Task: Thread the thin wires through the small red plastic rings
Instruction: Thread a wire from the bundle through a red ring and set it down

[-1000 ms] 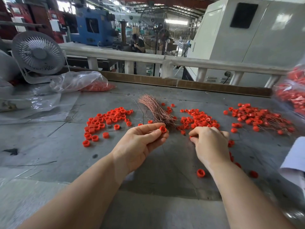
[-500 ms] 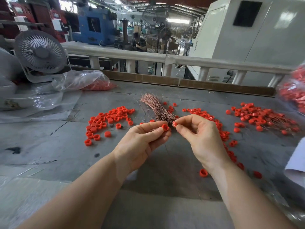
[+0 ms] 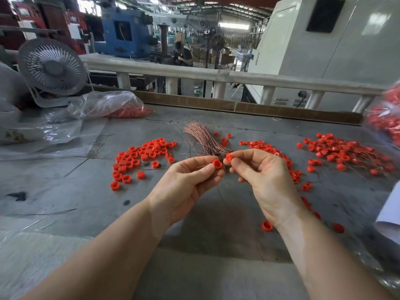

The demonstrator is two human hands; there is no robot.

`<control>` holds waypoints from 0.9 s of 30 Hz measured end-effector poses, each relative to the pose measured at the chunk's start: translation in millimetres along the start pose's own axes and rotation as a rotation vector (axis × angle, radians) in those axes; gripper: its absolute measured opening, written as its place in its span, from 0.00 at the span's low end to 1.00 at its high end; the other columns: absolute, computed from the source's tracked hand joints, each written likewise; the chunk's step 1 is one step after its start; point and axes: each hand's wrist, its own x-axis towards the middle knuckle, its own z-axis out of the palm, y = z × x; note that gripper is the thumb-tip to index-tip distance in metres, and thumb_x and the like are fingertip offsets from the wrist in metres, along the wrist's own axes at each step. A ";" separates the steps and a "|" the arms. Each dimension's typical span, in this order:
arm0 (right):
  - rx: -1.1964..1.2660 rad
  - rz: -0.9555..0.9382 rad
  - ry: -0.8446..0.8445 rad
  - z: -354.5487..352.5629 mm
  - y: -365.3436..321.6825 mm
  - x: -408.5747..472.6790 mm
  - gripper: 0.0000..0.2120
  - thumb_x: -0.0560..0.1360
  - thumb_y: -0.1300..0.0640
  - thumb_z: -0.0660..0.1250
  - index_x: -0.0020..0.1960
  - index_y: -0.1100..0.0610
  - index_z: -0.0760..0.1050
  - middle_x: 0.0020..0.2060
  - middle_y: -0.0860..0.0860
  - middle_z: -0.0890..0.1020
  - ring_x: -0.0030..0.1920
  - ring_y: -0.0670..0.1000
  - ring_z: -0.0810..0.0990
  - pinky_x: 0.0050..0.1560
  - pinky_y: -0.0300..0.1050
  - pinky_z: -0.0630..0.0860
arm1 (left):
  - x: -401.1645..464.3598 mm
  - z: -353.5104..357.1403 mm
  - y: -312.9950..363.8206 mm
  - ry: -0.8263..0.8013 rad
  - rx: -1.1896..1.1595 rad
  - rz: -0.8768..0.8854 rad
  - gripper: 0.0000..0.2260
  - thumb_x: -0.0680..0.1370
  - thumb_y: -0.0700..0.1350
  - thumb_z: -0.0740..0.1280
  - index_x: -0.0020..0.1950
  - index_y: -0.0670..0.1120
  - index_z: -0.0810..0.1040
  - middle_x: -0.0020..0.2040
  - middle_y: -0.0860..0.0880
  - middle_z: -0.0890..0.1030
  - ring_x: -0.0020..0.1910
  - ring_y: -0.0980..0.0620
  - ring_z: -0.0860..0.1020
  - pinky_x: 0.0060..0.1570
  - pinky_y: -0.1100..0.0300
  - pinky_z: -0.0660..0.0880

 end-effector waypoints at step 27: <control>-0.438 -0.321 0.047 3.5 -0.4 -5.1 0.08 0.69 0.66 0.72 0.41 0.54 0.81 0.36 0.41 0.81 0.39 0.38 0.78 0.42 0.27 0.69 | 0.2 2.8 -4.8 -0.009 0.222 0.203 0.07 0.68 0.36 0.66 0.44 0.42 0.80 0.37 0.45 0.84 0.37 0.53 0.83 0.40 0.64 0.79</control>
